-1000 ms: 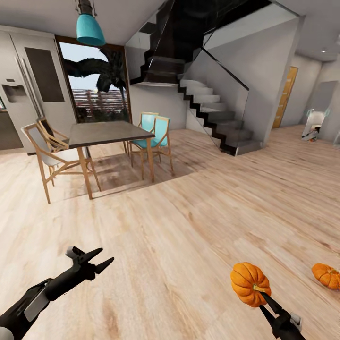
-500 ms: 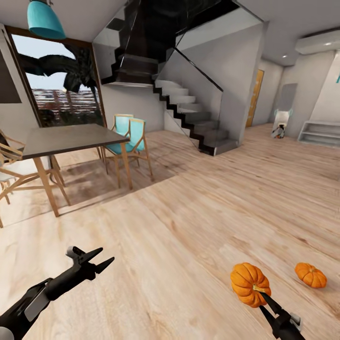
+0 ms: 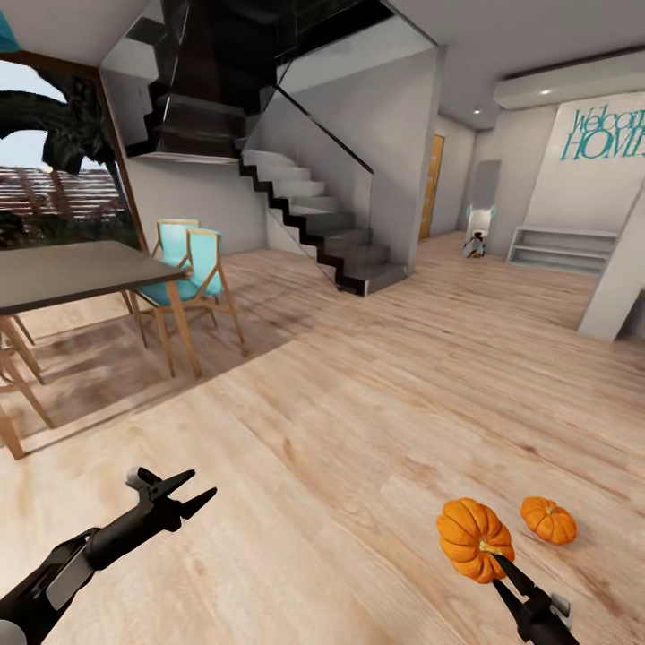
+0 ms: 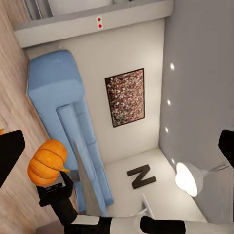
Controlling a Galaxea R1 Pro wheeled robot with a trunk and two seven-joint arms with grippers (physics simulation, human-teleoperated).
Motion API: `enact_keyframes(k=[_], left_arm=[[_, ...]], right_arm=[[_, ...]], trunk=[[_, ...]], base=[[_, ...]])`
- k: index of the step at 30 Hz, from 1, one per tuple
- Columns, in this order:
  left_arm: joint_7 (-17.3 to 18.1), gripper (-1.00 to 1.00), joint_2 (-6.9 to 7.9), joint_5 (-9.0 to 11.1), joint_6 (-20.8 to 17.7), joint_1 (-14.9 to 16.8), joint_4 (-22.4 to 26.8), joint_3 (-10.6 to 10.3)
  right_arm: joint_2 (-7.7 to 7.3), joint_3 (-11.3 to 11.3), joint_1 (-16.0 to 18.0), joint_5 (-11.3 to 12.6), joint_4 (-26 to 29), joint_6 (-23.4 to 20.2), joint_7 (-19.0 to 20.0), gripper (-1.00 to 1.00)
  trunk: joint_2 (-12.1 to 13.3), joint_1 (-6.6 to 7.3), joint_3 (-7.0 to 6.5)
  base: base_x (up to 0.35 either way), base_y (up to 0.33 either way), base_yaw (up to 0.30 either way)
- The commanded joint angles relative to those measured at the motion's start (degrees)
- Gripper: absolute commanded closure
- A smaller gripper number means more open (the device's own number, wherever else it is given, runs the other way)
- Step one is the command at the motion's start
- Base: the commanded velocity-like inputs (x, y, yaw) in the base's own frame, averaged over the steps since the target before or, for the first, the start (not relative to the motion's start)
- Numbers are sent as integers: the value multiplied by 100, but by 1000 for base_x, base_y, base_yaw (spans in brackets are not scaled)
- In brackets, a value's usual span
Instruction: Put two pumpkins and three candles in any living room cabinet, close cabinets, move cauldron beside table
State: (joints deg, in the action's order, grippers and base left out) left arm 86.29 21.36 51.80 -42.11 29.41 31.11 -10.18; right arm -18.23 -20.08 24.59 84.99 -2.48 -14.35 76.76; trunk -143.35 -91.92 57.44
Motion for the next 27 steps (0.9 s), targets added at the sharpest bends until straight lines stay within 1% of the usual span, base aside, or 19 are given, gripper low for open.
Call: enact_keyframes(k=[1, 10, 16, 27], left_arm=[[27, -100, 9, 32, -60, 4, 0, -36], [33, -100, 9, 32, -60, 4, 0, -36], [37, -100, 10, 32, -60, 4, 0, -36], [37, -100, 14, 32, -60, 4, 0, -36]], right_arm=[[4, 2, 11, 53, -16, -61, 41, 100], [4, 4, 11, 53, -16, -59, 41, 100], [4, 4, 11, 53, -16, -59, 41, 100], [4, 4, 11, 53, -16, -59, 3, 100]], trunk=[[-3, -1, 5], [-3, -1, 5], [-3, -1, 5], [-3, -1, 5]], base=[[217, -222, -288], [215, -224, -288], [313, -85, -288], [288, -155, -281]])
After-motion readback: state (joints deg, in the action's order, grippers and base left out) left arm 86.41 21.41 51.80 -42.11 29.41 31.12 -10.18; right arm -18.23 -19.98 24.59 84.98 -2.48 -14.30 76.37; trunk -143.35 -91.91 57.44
